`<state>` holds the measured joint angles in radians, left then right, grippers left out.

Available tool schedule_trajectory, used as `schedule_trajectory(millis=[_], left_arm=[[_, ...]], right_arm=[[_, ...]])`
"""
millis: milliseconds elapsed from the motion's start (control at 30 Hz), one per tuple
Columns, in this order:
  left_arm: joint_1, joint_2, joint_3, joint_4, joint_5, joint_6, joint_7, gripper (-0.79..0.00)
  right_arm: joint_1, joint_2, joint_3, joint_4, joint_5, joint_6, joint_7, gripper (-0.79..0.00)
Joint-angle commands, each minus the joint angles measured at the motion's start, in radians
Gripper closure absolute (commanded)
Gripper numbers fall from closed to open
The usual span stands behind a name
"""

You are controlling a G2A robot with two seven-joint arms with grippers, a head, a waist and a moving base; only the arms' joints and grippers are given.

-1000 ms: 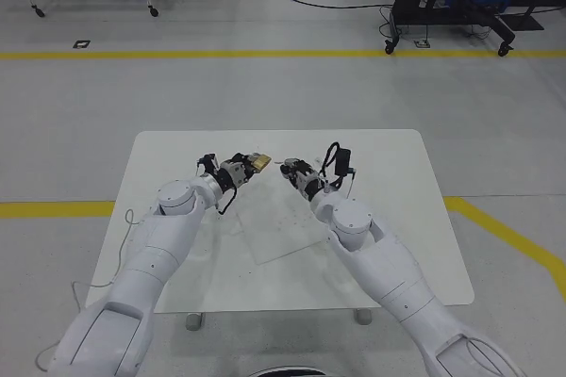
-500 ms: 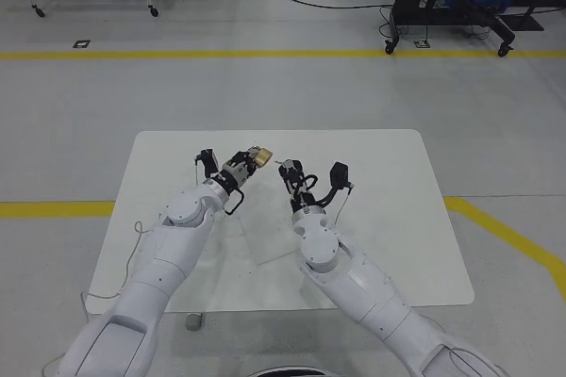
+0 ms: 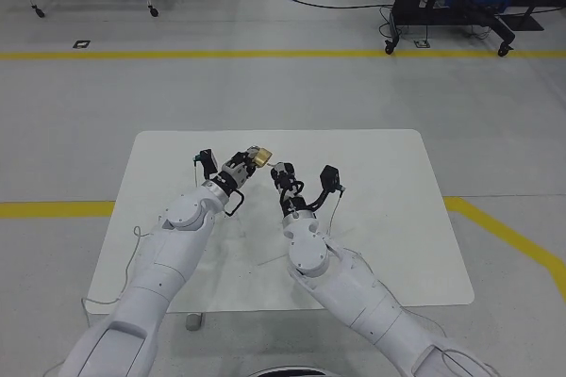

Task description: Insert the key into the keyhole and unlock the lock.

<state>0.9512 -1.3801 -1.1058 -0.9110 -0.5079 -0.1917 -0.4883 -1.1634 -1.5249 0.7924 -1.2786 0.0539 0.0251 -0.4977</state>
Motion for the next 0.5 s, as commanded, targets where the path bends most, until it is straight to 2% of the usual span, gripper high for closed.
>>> schedule_trajectory(millis=[0, 467], left_arm=[[0.000, 0.000, -0.001, -0.001, 0.003, 0.007, -0.001, 0.000], [0.000, -0.007, 0.001, 0.004, 0.022, 0.015, -0.006, 0.000]], right_arm=[[-0.002, -0.003, 0.004, 0.001, -0.007, 0.001, -0.001, 0.000], [-0.010, -0.028, 0.025, 0.009, -0.051, 0.021, -0.008, 0.000]])
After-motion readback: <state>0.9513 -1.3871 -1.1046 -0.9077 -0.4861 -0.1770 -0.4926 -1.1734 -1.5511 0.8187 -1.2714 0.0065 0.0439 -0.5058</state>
